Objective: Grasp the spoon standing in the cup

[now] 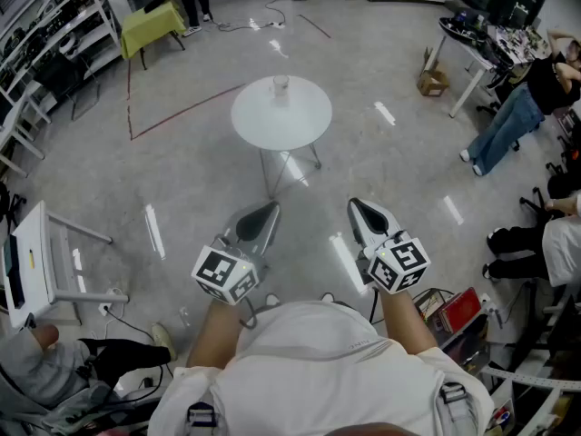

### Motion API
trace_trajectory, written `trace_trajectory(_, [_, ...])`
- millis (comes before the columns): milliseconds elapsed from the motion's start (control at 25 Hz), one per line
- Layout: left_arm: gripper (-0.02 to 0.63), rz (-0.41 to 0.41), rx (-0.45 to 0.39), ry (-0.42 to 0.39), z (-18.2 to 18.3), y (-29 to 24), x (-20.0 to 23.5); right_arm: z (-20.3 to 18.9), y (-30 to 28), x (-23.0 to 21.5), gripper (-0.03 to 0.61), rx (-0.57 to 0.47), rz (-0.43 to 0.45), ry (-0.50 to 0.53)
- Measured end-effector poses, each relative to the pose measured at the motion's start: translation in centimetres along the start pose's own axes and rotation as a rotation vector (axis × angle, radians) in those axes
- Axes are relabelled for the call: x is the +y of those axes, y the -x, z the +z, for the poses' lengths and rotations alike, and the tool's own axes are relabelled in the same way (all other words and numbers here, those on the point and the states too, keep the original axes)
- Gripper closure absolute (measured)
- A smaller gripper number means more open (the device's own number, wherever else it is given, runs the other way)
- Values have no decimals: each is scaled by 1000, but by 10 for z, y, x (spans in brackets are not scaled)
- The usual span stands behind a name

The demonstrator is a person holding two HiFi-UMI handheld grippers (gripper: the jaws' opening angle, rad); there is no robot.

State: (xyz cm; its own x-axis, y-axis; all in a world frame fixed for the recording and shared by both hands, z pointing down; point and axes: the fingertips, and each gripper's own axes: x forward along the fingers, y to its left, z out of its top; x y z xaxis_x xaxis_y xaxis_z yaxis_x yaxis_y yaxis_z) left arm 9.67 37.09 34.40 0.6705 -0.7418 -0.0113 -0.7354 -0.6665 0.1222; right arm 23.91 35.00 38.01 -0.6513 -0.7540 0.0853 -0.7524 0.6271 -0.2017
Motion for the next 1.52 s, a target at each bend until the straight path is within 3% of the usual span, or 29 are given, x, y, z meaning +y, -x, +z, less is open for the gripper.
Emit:
trace_trajectory(440, [611, 1, -4, 1, -1, -3, 2, -2, -1, -4, 574, 13, 1, 28])
trace_trajectory(800, [611, 13, -1, 6, -5, 1, 10, 6, -10, -14, 574, -52, -16, -50])
trace_trajectory(1520, [611, 9, 6, 47, -7, 54, 111, -14, -110, 57, 574, 8, 23, -36])
